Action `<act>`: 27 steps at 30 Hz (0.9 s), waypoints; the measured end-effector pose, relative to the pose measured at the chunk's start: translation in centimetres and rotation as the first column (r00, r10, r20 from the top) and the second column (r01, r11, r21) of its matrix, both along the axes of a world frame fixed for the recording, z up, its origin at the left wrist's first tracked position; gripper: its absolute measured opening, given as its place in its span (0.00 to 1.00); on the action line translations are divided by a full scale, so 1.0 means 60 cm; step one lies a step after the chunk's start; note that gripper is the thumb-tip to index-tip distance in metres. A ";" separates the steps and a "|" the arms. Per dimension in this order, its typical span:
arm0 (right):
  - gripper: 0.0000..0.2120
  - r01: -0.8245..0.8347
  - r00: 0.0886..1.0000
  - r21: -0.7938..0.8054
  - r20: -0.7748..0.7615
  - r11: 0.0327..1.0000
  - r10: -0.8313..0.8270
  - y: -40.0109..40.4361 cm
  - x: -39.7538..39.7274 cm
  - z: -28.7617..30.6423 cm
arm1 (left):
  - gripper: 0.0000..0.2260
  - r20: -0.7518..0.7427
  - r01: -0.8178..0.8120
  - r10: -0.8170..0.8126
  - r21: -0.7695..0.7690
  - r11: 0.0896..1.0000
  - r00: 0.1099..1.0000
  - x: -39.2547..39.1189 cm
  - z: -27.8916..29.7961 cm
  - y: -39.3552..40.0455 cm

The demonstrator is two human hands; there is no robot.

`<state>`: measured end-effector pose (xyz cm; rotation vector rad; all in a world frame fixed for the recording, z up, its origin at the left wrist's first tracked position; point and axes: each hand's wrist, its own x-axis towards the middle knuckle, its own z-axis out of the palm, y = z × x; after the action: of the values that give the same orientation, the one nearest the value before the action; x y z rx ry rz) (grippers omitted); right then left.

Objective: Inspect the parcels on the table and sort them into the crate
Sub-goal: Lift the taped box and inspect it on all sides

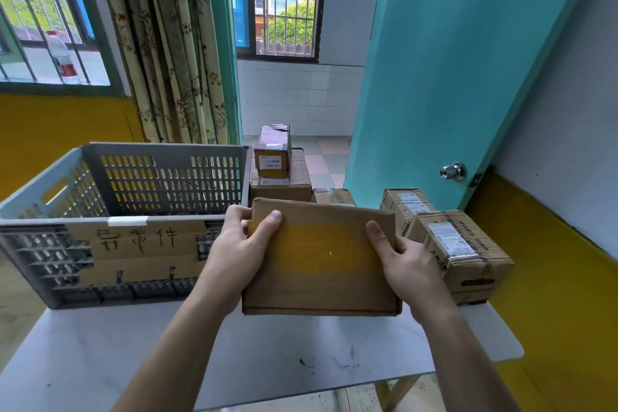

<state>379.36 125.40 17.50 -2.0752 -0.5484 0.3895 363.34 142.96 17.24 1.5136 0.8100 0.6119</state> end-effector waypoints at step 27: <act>0.15 0.112 0.994 0.188 -0.038 0.976 -0.107 0.019 -0.016 -0.023 | 0.25 0.034 -0.137 0.136 0.021 0.990 0.990 0.004 -0.018 -0.001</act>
<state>378.40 126.52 16.13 -1.9038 -0.4347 0.2896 363.60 142.89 16.15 1.4737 0.8897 0.7476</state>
